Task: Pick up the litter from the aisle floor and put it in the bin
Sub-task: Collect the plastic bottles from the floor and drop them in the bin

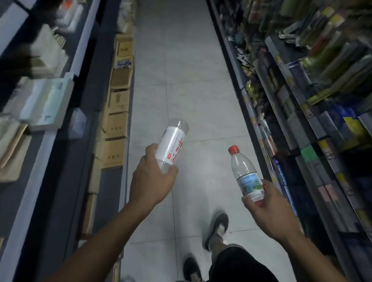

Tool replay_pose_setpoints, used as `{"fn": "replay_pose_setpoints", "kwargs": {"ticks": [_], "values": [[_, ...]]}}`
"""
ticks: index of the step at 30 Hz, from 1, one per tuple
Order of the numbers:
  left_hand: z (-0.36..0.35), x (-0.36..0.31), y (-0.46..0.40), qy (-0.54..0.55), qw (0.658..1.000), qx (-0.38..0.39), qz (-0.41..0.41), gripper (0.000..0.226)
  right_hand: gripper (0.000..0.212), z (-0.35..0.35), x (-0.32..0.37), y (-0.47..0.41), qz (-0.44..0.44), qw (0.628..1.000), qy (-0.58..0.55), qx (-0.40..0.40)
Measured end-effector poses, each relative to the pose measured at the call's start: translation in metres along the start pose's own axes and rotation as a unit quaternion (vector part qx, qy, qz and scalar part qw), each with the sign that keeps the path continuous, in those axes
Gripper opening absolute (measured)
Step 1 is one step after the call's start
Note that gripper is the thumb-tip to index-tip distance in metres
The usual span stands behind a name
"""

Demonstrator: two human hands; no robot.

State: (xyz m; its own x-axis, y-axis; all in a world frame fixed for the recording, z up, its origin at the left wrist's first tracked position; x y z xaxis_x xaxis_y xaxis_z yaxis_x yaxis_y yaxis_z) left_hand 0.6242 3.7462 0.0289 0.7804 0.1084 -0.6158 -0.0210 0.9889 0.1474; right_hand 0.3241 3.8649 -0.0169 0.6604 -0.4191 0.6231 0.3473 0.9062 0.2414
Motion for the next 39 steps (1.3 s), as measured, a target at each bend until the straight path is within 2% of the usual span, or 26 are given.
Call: {"fn": "replay_pose_setpoints", "kwargs": {"ticks": [7, 10, 20, 29, 39], "values": [[-0.024, -0.051, -0.116, -0.029, 0.999, -0.001, -0.025, 0.073, 0.052, 0.01, 0.011, -0.117, -0.023, 0.999, -0.029, -0.013], [-0.033, -0.066, -0.156, -0.034, 0.999, 0.003, -0.012, 0.072, 0.058, 0.021, 0.027, -0.182, -0.019, 0.999, -0.044, -0.009], [-0.042, -0.082, -0.264, -0.032, 0.997, -0.008, 0.064, 0.07, 0.053, 0.047, 0.114, -0.376, 0.043, 0.998, -0.046, 0.026], [-0.022, -0.069, -0.416, -0.033, 0.995, -0.027, 0.091, 0.075, 0.04, 0.028, 0.217, -0.53, 0.108, 0.993, -0.005, 0.037], [0.029, -0.084, -0.62, -0.019, 0.999, -0.012, 0.048, 0.073, 0.043, 0.004, 0.286, -0.651, 0.067, 0.997, 0.001, 0.023]]}}
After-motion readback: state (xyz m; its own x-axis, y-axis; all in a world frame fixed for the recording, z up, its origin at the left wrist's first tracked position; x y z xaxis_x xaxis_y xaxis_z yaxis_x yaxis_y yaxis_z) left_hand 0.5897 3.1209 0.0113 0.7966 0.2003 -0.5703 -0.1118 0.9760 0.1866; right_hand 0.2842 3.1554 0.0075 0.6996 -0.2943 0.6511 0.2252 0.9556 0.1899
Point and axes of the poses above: each hand's wrist, its own y-axis away from the middle knuckle, its own z-axis out of the back of the hand, x = y × z, the point moved 1 cm from there along -y, towards the middle knuckle, and after that the axes turned 6 degrees about -y, right-handed, at the moved point
